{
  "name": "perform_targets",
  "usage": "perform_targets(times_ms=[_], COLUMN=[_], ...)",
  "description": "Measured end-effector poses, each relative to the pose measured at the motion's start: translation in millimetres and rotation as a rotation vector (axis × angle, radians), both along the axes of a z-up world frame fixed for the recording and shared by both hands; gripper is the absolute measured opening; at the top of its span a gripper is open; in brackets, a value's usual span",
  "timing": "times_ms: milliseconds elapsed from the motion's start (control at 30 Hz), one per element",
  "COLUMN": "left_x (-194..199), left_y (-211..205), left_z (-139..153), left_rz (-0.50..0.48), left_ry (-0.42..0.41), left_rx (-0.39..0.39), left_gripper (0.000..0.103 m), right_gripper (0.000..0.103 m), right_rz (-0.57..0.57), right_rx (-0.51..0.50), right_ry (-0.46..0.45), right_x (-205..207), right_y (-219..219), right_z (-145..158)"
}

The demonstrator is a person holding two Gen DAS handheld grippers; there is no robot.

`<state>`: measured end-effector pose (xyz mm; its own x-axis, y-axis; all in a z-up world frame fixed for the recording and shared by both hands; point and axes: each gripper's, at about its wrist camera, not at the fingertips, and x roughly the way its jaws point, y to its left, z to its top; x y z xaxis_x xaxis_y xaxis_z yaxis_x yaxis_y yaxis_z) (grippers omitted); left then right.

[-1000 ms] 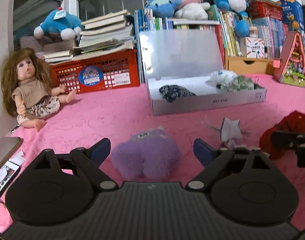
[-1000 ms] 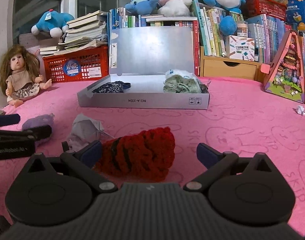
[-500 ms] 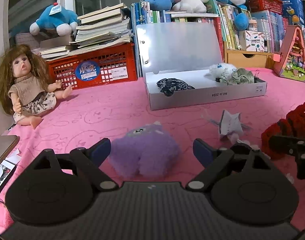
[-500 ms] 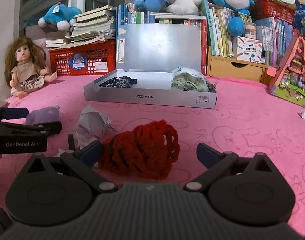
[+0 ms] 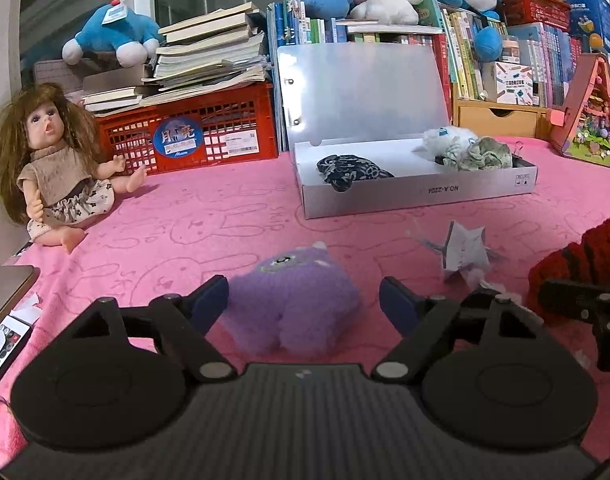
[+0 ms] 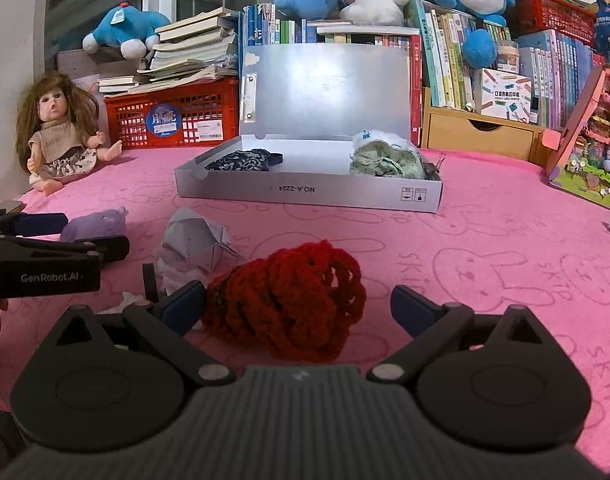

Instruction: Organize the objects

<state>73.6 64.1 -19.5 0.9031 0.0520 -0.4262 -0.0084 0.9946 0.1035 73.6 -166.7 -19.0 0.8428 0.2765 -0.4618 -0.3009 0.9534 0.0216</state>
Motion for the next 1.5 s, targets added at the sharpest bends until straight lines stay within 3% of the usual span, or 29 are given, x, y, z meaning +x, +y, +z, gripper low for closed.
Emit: perform_targets(times_ms=[333, 467, 600, 667, 1067, 1333, 1500], left_x=[6.4, 10.9, 14.8, 14.4, 9.2, 13.8, 22.9], left_y=[3.2, 4.0, 6.2, 7.1, 9.3, 2.7, -3.5], left_z=[-0.3, -1.7, -1.9, -1.5, 16.3, 12.7, 8.6], left_rz=[0.03, 0.055, 0.069, 0.076, 0.078, 0.067, 0.064], left_ry=[0.032, 0.059, 0.081, 0.075, 0.021, 0.018, 0.032], left_rx=[-0.001, -0.002, -0.013, -0.019, -0.025, 0.019, 0.039], left_gripper=[0.082, 0.082, 0.081, 0.073, 0.049, 0.05, 0.063], right_gripper=[0.088, 0.067, 0.06, 0.059, 0.05, 0.05, 0.05], right_rz=[0.008, 0.023, 0.016, 0.01, -0.074, -0.107, -0.119], right_rx=[0.018, 0.054, 0.077, 0.093, 0.164, 0.182, 0.195], right_ry=[-0.013, -0.002, -0.001, 0.004, -0.004, -0.011, 0.007], right_x=[-7.1, -10.9, -12.0, -11.4, -6.8, -4.1, -2.7], right_y=[2.3, 2.2, 1.6, 0.3, -18.0, -25.6, -28.6], right_z=[-0.3, 2.3, 7.2, 8.5, 22.0, 26.1, 21.0])
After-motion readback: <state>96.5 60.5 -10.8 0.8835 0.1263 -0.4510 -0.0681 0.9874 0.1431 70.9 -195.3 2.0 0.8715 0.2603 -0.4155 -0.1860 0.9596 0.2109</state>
